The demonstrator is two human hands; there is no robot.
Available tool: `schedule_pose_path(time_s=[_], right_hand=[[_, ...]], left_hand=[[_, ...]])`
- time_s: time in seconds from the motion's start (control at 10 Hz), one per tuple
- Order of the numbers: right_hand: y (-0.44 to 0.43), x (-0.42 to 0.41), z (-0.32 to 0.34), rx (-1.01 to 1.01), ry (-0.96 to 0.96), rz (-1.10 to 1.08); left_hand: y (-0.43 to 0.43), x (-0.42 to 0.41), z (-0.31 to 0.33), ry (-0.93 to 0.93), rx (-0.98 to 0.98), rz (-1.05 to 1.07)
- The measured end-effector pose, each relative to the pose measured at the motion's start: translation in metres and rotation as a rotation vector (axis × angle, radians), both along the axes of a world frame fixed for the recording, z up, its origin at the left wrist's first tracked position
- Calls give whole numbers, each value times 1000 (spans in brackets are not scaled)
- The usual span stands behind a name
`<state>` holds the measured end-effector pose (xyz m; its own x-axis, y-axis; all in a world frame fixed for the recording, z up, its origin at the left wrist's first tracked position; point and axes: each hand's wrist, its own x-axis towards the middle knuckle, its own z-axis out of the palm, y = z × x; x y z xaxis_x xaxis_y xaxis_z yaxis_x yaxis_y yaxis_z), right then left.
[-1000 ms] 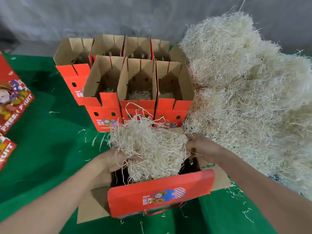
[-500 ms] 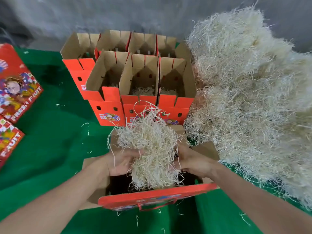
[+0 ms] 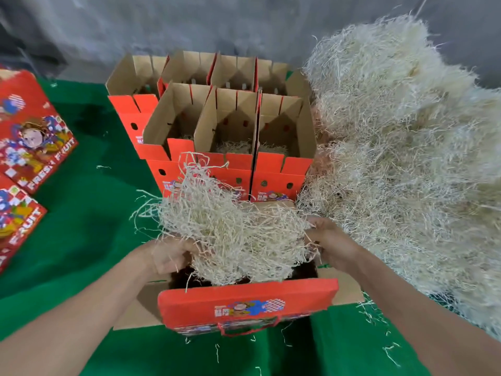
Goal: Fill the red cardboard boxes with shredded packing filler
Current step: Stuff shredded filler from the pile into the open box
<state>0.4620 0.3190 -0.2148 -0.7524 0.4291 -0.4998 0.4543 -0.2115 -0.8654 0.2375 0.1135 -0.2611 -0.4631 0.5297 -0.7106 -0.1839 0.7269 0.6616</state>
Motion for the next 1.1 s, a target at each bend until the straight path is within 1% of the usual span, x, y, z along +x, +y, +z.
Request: schedule_pose_path(time_s=[0.1,0.2,0.3,0.4,0.5,0.6,0.7,0.8,0.9,1.0,1.1], right_hand=[[-3,-9,12,-30,28,179],[-23,-27,15,114,-64,432],[-34,-36,20,251,-113,434],[-28,-34,18,190,15,328],[-10,-25,20,170,54,98],[7,-10,20,73,132,50],[9,-8,17,-155,251,-34],[-5,-20,21,-142,163,101],[-21,-35,21,41,-50,267],[-15,-35,17,235,-115,191],[-3,-24,21,211,-132,74]], left_hand=[[8,12,14,100,-45,-81],[25,50,75,240,20,-294],[29,39,48,165,-51,-220],[13,25,37,274,-135,-138],[6,17,37,180,-68,-101],[6,19,51,20,92,-1],[3,17,43,86,105,-45],[13,33,60,174,101,-323],[31,38,59,27,159,-269],[32,24,61,-31,251,-96],[21,4,66,2,299,-15]])
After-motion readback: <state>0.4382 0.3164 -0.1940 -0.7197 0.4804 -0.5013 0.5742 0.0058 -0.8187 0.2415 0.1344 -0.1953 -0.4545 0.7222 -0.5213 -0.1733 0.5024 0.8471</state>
